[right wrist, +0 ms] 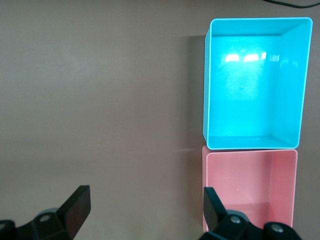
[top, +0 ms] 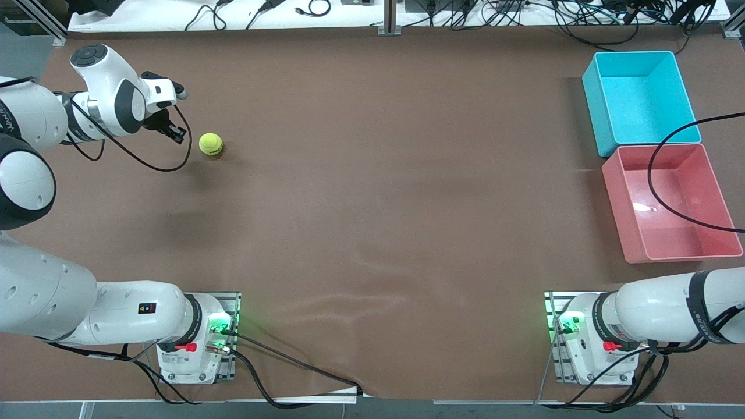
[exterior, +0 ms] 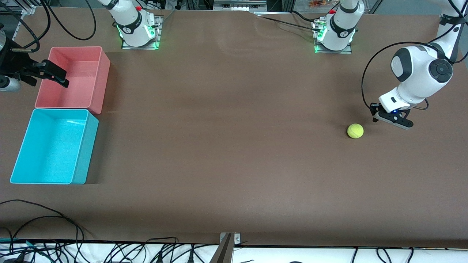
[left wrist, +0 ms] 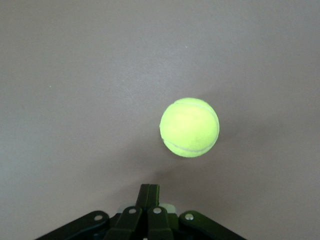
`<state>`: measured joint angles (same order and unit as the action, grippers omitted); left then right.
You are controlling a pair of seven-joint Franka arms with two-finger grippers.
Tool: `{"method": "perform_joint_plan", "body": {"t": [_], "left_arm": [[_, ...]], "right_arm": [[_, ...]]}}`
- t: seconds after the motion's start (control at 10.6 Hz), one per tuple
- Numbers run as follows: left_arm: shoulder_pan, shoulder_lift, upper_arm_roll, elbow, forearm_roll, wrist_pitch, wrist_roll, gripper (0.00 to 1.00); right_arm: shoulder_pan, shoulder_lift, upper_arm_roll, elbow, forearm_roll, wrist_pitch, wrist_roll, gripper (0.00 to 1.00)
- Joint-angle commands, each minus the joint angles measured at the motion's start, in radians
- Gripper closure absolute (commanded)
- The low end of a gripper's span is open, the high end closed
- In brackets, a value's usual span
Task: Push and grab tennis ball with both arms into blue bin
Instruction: 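Lower the left gripper down beside the tennis ball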
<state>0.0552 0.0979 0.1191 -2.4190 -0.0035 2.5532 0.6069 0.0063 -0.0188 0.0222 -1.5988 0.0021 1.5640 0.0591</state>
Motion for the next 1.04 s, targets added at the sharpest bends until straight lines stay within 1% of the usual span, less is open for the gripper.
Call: {"method": "perform_joint_plan", "body": {"t": [0.0,0.28,0.47,0.66,0.85,0.94], "left_arm": [[0.006,0.015,0.016,-0.011,-0.012,0.009,0.207,1.0],[0.008,0.042,0.043,-0.005,-0.026,0.015,0.448,1.0],[0.005,0.069,0.045,-0.002,-0.027,0.016,0.63,1.0],[-0.001,0.1,0.045,0.007,-0.024,0.018,0.773,1.0],[-0.001,0.127,0.045,0.009,-0.03,0.06,0.946,1.0],[-0.005,0.137,0.045,0.009,-0.052,0.076,1.003,1.0]], "right_arm": [[0.003,-0.027,-0.001,-0.03,0.004,0.008,0.002,0.0],[0.003,-0.027,0.001,-0.039,0.002,0.01,-0.002,0.0],[0.004,-0.027,0.001,-0.043,0.002,0.011,-0.002,0.0],[0.004,-0.027,0.001,-0.046,0.004,0.011,-0.002,0.0],[0.004,-0.027,0.001,-0.056,0.002,0.021,-0.002,0.0],[0.004,-0.027,0.001,-0.058,0.002,0.021,-0.002,0.0]]}}
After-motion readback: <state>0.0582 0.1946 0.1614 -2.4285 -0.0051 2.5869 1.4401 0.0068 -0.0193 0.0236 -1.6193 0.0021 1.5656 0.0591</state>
